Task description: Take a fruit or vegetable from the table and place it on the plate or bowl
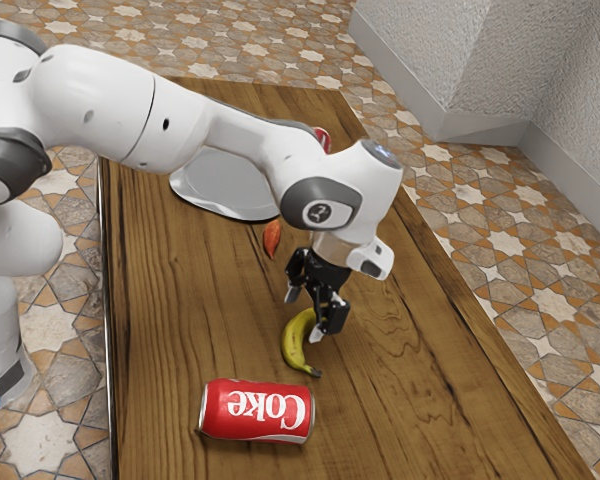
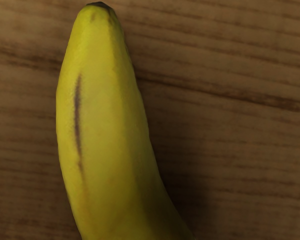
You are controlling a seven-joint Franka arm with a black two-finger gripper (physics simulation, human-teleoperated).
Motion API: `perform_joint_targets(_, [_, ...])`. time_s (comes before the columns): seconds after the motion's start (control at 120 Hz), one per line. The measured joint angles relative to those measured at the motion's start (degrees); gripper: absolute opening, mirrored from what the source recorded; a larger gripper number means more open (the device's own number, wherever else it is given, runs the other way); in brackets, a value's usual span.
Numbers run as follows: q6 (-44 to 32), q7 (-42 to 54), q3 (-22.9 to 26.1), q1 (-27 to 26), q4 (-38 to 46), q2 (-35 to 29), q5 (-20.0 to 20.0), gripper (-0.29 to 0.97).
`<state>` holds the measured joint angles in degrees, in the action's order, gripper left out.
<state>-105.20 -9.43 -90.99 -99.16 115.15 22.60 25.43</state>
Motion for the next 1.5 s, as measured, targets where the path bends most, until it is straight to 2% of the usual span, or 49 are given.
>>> perform_joint_targets(1.0, [-4.12, -0.32, 1.44, -0.16, 1.80, 0.00, 0.28, 0.67])
perform_joint_targets(1.067, [-4.37, -0.33, 1.44, -0.16, 2.42, 0.00, 0.73, 0.60])
perform_joint_targets(1.292, [-4.92, -0.38, 1.45, -0.17, 2.82, 0.00, 1.30, 0.22])
perform_joint_targets(1.5, [-5.05, -0.45, 1.11, -0.21, 2.28, 0.00, 1.00, 0.16])
